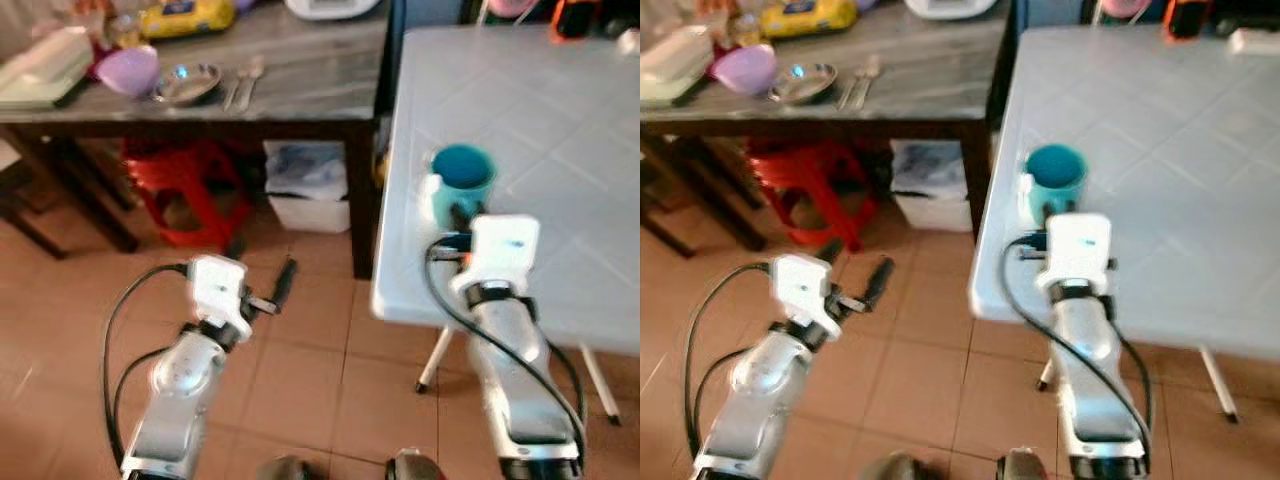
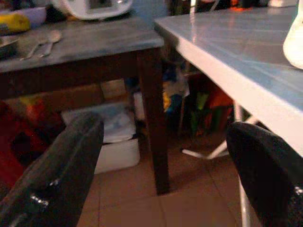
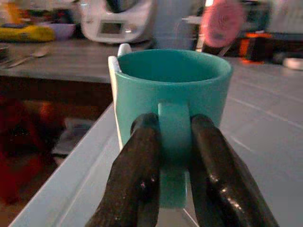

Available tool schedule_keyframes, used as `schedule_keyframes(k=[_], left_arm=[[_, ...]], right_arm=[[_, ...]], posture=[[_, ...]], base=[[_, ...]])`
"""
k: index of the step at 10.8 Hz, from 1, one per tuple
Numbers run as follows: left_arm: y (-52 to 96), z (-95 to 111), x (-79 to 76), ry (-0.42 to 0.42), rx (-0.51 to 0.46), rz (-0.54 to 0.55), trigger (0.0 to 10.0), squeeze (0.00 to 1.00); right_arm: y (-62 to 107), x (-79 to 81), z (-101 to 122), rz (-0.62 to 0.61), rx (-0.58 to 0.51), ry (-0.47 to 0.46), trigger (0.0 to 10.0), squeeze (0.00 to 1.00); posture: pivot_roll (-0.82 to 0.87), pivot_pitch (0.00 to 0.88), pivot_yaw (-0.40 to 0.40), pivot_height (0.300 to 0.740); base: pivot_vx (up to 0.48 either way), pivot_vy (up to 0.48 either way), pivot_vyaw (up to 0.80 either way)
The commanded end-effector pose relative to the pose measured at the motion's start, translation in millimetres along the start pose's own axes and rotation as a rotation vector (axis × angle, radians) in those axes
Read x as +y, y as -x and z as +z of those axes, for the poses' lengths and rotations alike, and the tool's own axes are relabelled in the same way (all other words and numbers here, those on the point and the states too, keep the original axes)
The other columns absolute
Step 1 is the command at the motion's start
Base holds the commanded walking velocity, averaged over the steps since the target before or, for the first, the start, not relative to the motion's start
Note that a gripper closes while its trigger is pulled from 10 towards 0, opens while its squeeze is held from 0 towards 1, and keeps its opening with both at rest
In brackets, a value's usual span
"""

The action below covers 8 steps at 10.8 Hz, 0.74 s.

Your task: Setting the table

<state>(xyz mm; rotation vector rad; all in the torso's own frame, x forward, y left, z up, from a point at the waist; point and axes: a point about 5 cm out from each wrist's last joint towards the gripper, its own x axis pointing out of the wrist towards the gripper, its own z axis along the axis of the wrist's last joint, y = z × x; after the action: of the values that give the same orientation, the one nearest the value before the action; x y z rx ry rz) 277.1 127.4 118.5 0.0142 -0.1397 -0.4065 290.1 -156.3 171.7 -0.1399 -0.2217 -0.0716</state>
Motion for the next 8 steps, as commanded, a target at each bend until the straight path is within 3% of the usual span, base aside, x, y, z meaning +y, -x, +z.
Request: schedule_keyframes(k=[1, 3, 8], left_arm=[[5.9, -2.6, 9.0, -0.025, 0.017, 0.025, 10.0, 0.00], [3.6, -2.1, 9.2, -0.029, 0.014, 0.021, 10.0, 0.00], [-0.1, -1.4, 4.4, -0.022, 0.002, 0.018, 10.0, 0.00]], right_arm=[[1.2, 6.6, 2.6, 0.011, -0.008, -0.016, 10.0, 0.00], [-0.3, 5.7, 1.5, 0.007, -0.008, -0.012, 10.0, 0.00], [-1.6, 4.8, 1.7, 0.010, -0.015, -0.001, 10.0, 0.00]], posture=[[-0.14, 0.160, 0.133, 0.740], [-0.14, 0.152, 0.133, 0.740], [-0.14, 0.145, 0.126, 0.740]], base=[[0.000, 0.424, 0.00], [0.000, 0.422, -0.29], [0.000, 0.425, 0.00]])
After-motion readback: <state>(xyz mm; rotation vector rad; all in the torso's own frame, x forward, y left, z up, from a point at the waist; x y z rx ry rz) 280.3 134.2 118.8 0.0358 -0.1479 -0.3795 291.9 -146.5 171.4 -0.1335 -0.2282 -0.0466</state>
